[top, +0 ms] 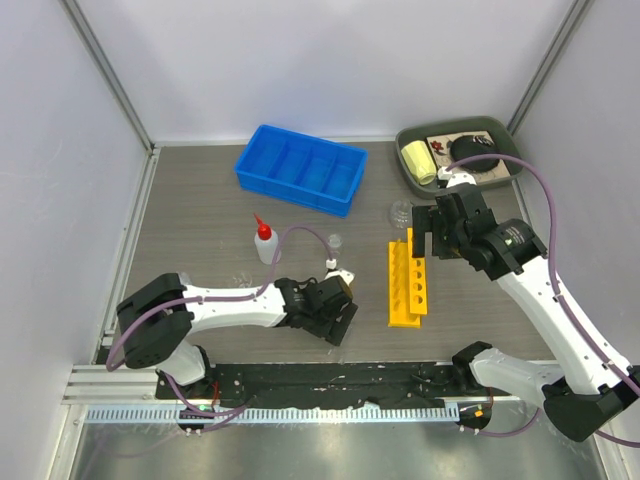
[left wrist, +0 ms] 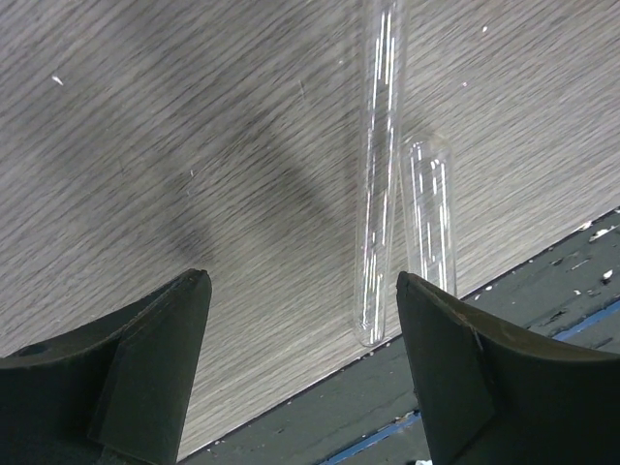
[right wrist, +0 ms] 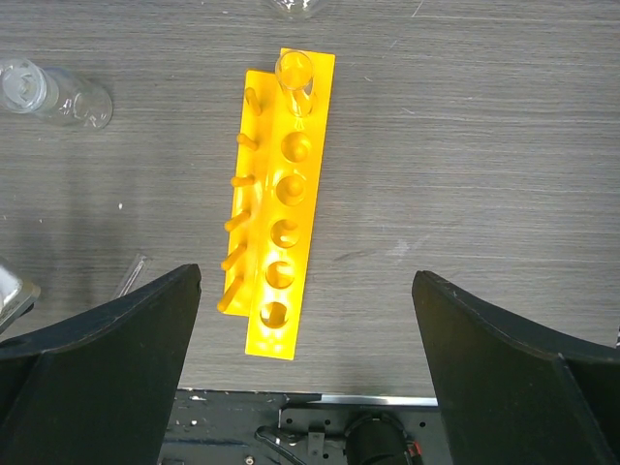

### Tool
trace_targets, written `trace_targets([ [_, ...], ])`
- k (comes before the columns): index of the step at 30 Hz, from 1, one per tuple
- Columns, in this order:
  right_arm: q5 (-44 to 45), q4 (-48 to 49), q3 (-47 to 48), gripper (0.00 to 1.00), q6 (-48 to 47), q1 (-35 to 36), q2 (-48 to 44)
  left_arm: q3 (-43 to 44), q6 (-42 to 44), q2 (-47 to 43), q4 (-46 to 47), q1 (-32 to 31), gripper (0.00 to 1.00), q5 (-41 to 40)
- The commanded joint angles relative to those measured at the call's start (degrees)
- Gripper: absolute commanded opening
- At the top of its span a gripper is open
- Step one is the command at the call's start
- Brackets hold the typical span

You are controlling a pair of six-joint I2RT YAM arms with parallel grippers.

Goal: Organize the chemistry lab equipment

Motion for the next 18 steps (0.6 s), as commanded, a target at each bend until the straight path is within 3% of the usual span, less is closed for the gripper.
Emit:
trace_targets([
  [1, -0.3, 0.9, 0.0, 0.96, -0.2, 0.4, -1.2, -1.1, -0.5, -0.3, 2.7, -0.2, 0.81, -1.3],
  [18, -0.9, 0.8, -2.1, 0.97, 0.2, 0.9, -1.6, -3.1, -2.0, 5.2, 6.9, -1.9, 0.75, 0.3],
])
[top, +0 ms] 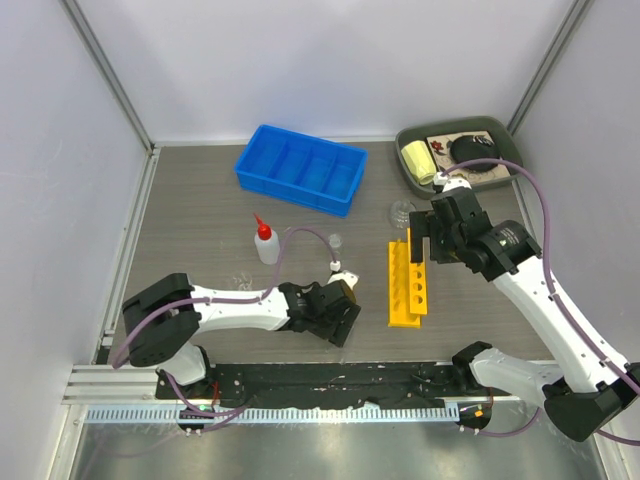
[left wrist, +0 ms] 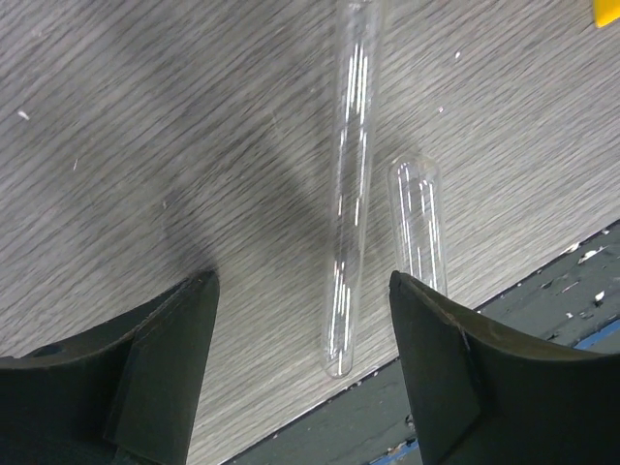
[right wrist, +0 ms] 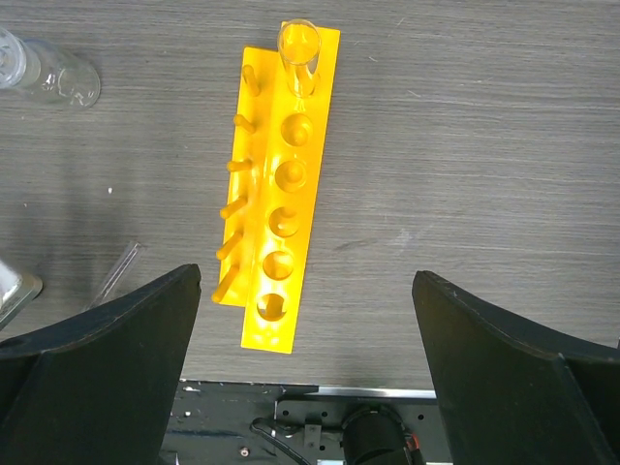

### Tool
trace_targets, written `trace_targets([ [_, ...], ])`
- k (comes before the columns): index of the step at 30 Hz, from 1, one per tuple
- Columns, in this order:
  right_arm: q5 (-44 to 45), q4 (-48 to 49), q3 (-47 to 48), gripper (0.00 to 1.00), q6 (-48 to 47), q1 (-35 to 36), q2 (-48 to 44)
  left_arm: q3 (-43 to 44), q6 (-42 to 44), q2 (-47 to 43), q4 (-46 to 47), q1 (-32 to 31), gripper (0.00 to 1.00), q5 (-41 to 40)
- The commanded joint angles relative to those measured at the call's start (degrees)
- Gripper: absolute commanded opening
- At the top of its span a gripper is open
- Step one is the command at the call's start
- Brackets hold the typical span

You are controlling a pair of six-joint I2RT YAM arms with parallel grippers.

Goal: Organize the chemistry lab equipment

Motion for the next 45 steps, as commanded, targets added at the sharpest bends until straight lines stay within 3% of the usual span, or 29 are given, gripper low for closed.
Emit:
trace_targets([
  [1, -0.3, 0.8, -0.1, 0.97, 0.1, 0.4, -1.7, -1.4, -1.7, 3.9, 2.4, -0.7, 0.74, 1.2],
  [9, -0.3, 0.9, -1.2, 0.97, 0.4, 0.6, -2.7, -2.1, -1.7, 5.8, 2.2, -0.8, 0.49, 0.5],
  [12, -0.5, 1.1, -1.7, 0.97, 0.5, 0.5, -3.1, -2.3, -1.6, 6.0, 1.3, -0.8, 0.44, -0.4],
  [31, -2.5, 2.7, -3.9, 0.97, 0.6, 0.6, -5.2, -1.1, -4.3, 10.5, -5.3, -2.9, 0.40, -6.2],
  [40, -3.9, 4.4, -5.0, 0.97, 0.9, 0.6, -5.6, -2.0, -6.4, 10.4, -8.3, -3.2, 0.23, -8.2],
  [44, -4.1, 5.1, -5.5, 0.97, 1.3, 0.6, -5.1, -2.8, -6.9, 8.6, -9.0, -3.3, 0.01, -8.4],
  [45, -4.4, 5.2, -5.4, 0.97, 1.3, 0.6, -5.0, -2.9, -6.8, 8.0, -9.1, -3.4, 0.00, -8.4],
])
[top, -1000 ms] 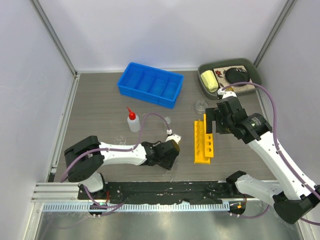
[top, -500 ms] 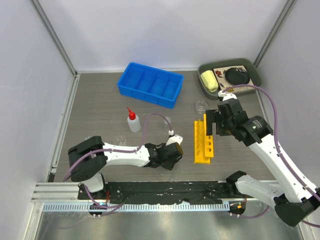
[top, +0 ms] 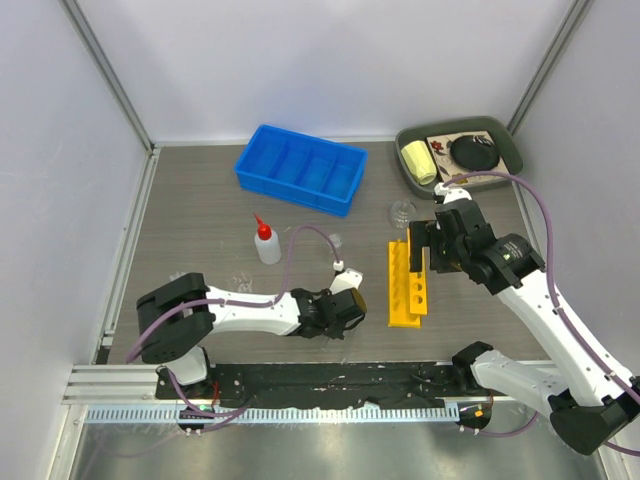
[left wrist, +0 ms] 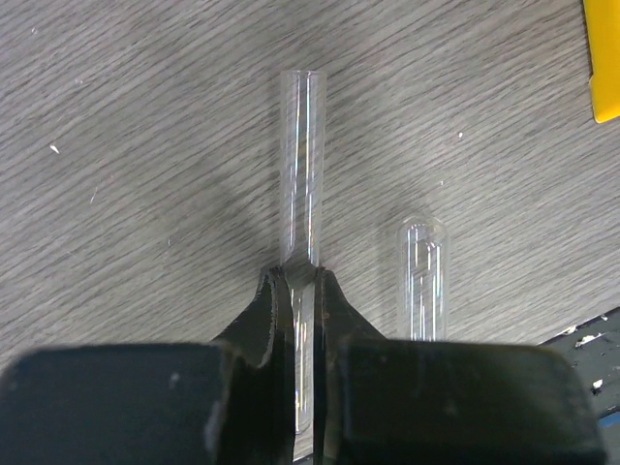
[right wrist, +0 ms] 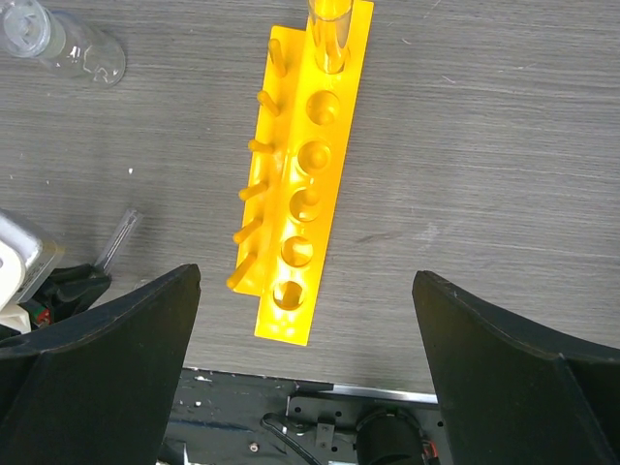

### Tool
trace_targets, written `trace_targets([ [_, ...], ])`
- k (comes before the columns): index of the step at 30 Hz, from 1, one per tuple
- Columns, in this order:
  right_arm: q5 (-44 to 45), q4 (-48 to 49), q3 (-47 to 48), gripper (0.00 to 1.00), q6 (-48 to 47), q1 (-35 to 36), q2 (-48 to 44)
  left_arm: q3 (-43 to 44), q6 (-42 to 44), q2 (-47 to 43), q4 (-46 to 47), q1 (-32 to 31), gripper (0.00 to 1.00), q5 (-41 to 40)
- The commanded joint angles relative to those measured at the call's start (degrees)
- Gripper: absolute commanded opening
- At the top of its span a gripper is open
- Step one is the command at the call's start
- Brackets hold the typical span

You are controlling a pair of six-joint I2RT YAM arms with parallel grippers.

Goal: Organize the chemistry lab equipment

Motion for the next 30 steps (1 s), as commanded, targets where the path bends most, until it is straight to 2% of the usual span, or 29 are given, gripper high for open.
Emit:
trace_targets([
  [1, -0.9, 3.3, 0.3, 0.97, 0.9, 0.3, -0.1, -5.3, -1.6, 2.5, -11.4, -0.3, 0.00, 2.1],
  [10, -9.4, 4.6, 3.8, 0.98, -0.2, 0.4, 1.1, -1.3, 3.3, -10.3, -17.6, -0.2, 0.00, 2.3],
  [13, -16.7, 4.9, 3.2, 0.98, -0.6, 0.4, 0.8, -1.3, 5.6, -17.3, -16.4, 0.0, 0.00, 5.2],
  [17, -25.9, 6.3, 0.4, 0.98, -0.3, 0.3, 0.0, -1.9, 11.4, -25.1, -13.3, 1.2, 0.00, 13.7],
  [20, -29.1, 6.8, -0.9, 0.98, -0.2, 0.4, -0.5, -2.2, 14.2, -29.5, -10.5, 2.9, 0.00, 19.0],
  [21, -31.5, 6.9, -1.0, 0.98, -0.2, 0.4, -0.6, -2.2, 15.7, -30.4, -8.8, 3.9, 0.00, 23.5],
  [24, -37.2, 7.2, -1.1, 0.98, -0.2, 0.4, -1.4, -3.6, 17.4, -33.8, -3.6, 6.1, 0.00, 28.3],
  [28, -42.8, 7.1, -0.8, 0.96, 0.1, 0.4, -1.5, -6.8, 17.5, -37.4, 4.4, 10.0, 0.00, 40.0],
  [30, -45.4, 7.1, -1.0, 0.95, 0.8, 0.5, -1.4, -8.1, 17.2, -38.8, 7.6, 11.8, 0.00, 42.2],
])
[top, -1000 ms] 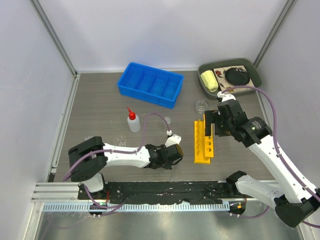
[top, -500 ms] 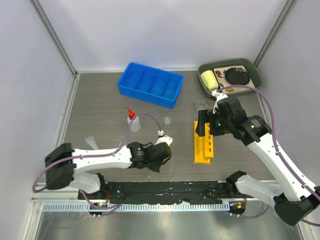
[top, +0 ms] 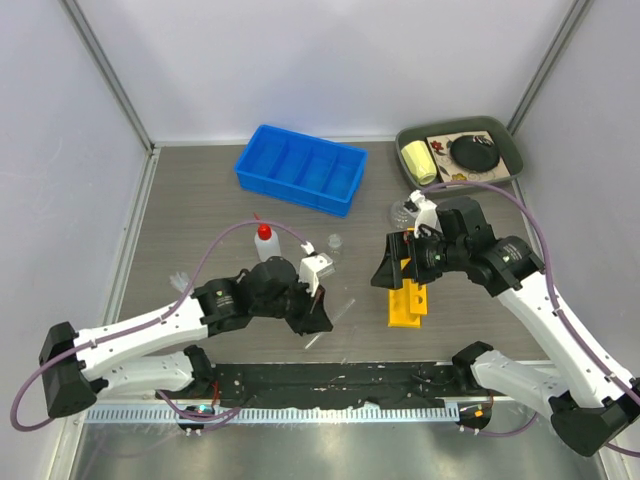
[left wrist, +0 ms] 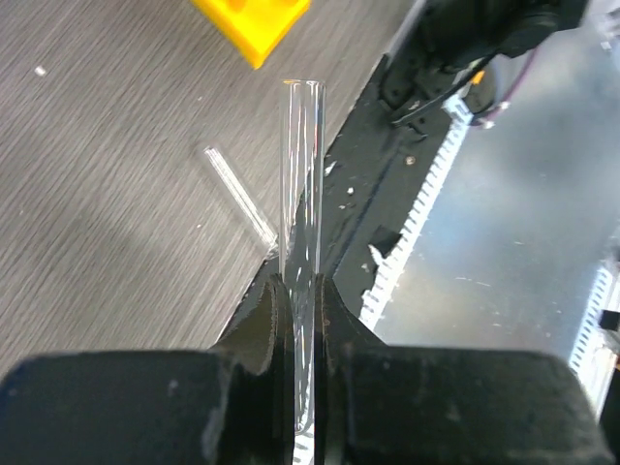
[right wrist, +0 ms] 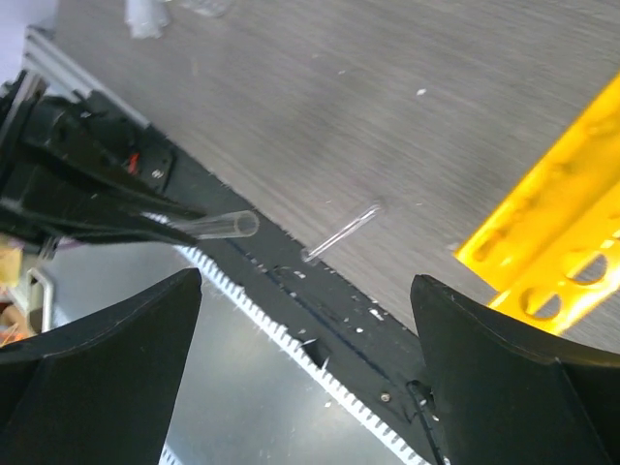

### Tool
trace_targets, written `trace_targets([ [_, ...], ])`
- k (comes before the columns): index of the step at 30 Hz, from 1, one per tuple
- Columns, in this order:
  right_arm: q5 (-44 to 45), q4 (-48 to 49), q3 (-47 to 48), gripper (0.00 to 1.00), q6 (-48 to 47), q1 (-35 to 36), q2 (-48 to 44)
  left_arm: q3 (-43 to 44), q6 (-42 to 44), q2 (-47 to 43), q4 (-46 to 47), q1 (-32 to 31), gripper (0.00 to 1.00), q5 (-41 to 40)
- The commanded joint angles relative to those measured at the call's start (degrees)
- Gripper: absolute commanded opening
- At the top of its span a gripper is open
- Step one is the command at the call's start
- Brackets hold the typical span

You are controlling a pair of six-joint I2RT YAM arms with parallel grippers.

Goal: Organize the chemistry lab equipment

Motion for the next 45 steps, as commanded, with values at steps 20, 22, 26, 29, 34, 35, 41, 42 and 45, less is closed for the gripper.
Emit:
trace_targets([
  [20, -21.0, 14.3, -5.7, 0.73, 12.7, 2.7, -4.3, -9.5, -7.2, -4.6, 35.6, 7.2, 0.00, 27.0],
  [22, -20.9, 14.8, -5.6, 0.69, 13.2, 3.3, -4.3, -9.7, -7.6, -4.5, 35.9, 7.4, 0.00, 27.3],
  [26, -20.6, 15.2, -5.6, 0.64, 14.0, 3.9, -4.4, -9.9, -7.9, -4.5, 36.4, 7.8, 0.00, 27.9],
  [29, -20.6, 16.1, -5.7, 0.57, 15.0, 4.7, -4.4, -10.2, -8.0, -4.5, 37.1, 8.3, 0.00, 28.1],
  [34, -20.2, 17.2, -5.4, 0.47, 16.4, 6.1, -4.5, -10.4, -8.5, -4.2, 37.9, 9.0, 0.00, 28.7],
  [35, -20.0, 17.3, -5.2, 0.46, 16.5, 6.5, -4.5, -10.4, -8.6, -4.2, 37.9, 9.1, 0.00, 28.7],
  [41, -19.3, 17.5, -4.7, 0.39, 17.5, 7.6, -4.9, -10.6, -8.8, -4.0, 37.9, 9.8, 0.00, 28.6],
  [42, -19.3, 17.6, -4.7, 0.37, 17.5, 7.9, -5.0, -10.5, -8.9, -4.0, 37.9, 9.8, 0.00, 28.6],
  [45, -19.2, 17.4, -4.6, 0.32, 17.6, 7.9, -5.4, -10.6, -9.0, -4.0, 37.9, 10.0, 0.00, 28.4],
])
